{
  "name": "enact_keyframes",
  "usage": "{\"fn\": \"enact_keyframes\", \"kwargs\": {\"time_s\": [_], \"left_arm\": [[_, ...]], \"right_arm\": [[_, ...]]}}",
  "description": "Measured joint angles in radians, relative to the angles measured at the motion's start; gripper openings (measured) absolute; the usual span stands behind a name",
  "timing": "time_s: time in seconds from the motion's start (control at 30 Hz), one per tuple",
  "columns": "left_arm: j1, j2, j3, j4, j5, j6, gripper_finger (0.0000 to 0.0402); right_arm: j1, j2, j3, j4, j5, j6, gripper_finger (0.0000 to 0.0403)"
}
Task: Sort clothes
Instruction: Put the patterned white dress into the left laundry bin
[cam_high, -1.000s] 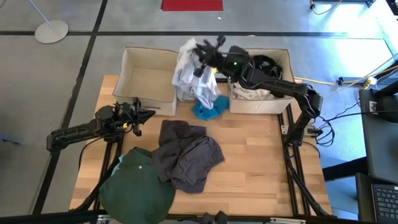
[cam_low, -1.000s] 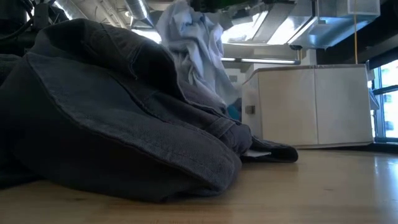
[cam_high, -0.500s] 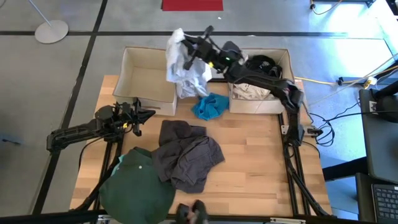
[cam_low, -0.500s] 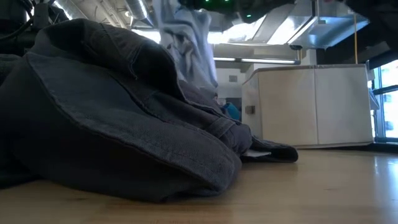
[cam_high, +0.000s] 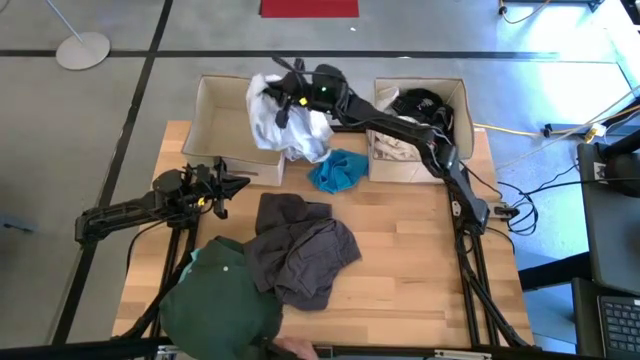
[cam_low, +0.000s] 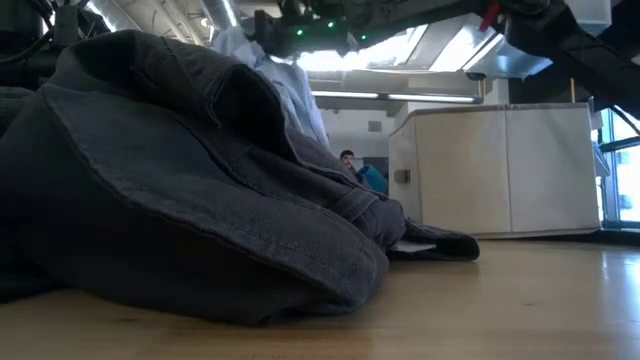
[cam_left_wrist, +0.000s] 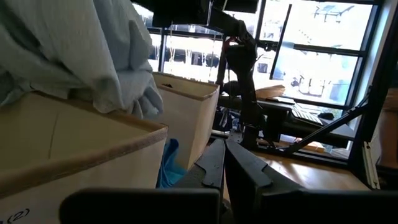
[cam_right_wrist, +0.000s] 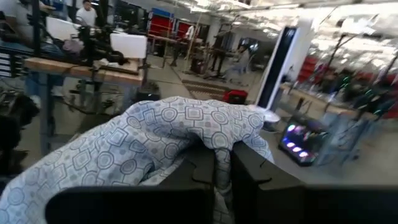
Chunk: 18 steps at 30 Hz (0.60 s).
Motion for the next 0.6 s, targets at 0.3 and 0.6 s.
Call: {"fn": "enact_keyframes", "kwargs": {"time_s": [0.3,0.6], "left_arm": [[0.0,0.0,0.0,-0.013,0.0,-0.001,0.0004],[0.0,0.0,0.0,-0.02,0.0,0.006,0.0004]], "right_arm": [[0.045,0.115,0.0,0.091,0.011,0.016,0.0041],[0.061,0.12,-0.001,-0.008,-0.001,-0.011,0.0225]]}}
